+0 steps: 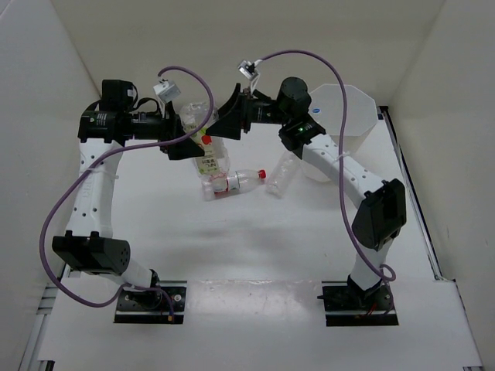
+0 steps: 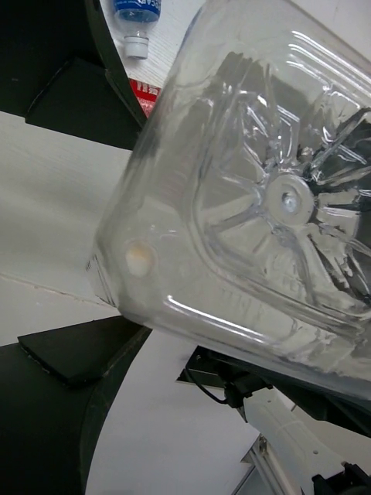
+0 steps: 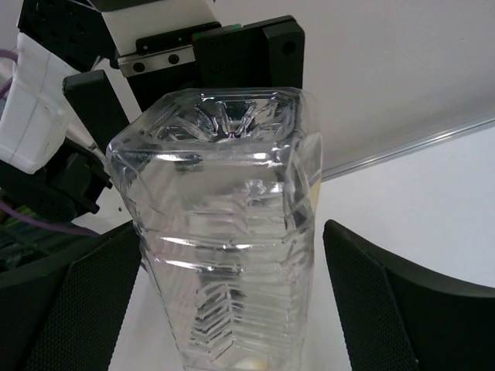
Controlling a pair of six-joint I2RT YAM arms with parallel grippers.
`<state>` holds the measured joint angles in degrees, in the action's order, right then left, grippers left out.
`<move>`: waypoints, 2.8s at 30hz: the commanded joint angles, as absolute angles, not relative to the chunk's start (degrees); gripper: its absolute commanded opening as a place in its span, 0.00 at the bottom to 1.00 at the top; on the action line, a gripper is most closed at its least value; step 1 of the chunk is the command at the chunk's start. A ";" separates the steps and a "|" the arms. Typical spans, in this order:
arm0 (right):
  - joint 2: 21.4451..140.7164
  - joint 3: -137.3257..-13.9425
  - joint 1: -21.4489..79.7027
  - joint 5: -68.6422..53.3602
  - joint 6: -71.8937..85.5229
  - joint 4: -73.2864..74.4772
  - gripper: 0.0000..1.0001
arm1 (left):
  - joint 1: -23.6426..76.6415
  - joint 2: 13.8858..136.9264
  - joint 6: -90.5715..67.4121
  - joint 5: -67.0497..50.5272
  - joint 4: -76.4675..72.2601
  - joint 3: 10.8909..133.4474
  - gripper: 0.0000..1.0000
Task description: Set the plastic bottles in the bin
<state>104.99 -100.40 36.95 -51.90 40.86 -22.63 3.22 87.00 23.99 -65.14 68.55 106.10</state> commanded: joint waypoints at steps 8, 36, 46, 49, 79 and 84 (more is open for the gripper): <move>105.64 -104.15 37.62 -50.73 40.87 -19.78 0.15 | 3.96 85.61 25.14 -68.74 68.20 106.52 0.12; 94.31 -115.94 28.23 39.81 -4.66 6.33 0.00 | 4.48 79.80 10.55 -19.69 52.56 92.12 1.00; 90.17 -99.50 15.03 34.98 2.20 7.46 0.00 | 10.98 79.28 14.94 -6.42 52.56 88.07 1.00; 91.49 -98.35 14.41 35.95 2.81 11.50 0.23 | 11.69 79.28 15.46 -5.27 52.56 87.45 1.00; 71.38 -86.05 16.00 26.71 6.86 17.49 0.99 | 38.23 118.27 35.95 -2.30 49.57 104.48 1.00; 67.51 -81.66 16.00 26.72 5.71 17.49 0.99 | 38.23 124.71 37.35 -0.34 50.09 109.42 1.00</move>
